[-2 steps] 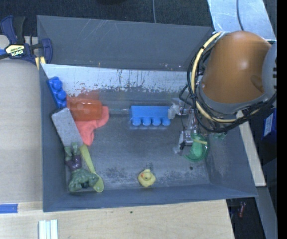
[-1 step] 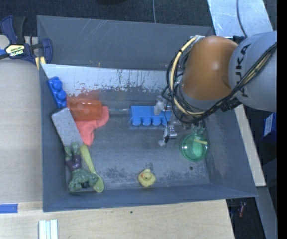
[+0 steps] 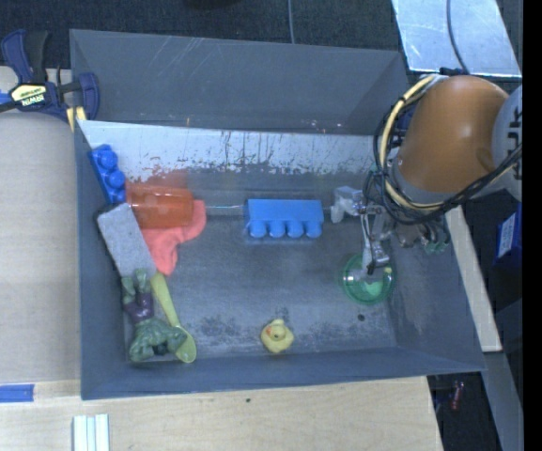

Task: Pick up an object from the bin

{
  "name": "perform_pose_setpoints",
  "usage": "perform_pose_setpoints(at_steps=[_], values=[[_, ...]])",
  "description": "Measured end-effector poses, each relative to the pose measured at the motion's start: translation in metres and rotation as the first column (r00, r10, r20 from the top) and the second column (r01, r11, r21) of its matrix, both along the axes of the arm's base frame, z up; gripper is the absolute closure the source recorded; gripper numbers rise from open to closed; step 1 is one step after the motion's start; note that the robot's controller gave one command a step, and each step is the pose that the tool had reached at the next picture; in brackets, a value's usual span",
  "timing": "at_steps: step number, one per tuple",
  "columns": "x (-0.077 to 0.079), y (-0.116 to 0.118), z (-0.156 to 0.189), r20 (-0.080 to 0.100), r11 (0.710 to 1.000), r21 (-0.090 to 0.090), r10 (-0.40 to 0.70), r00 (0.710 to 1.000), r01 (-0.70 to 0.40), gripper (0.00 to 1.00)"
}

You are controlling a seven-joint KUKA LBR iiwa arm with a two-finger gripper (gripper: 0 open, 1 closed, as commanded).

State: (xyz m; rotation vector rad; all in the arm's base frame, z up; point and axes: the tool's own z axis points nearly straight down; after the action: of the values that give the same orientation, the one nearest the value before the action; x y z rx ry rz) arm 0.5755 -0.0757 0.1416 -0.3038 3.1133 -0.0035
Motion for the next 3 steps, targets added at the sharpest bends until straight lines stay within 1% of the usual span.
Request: perform_pose_setpoints(at_steps=[1, 2, 3], values=[[0.025, 0.015, -0.012, -0.002, 0.984, 0.003, -0.176, 0.984, 0.176, 0.0], [0.022, -0.032, -0.046, 0.0, 0.999, -0.001, 0.041, 0.999, -0.041, 0.0], [0.031, -0.026, -0.07, 0.005, 0.933, -0.001, 0.36, 0.933, -0.36, 1.0]])
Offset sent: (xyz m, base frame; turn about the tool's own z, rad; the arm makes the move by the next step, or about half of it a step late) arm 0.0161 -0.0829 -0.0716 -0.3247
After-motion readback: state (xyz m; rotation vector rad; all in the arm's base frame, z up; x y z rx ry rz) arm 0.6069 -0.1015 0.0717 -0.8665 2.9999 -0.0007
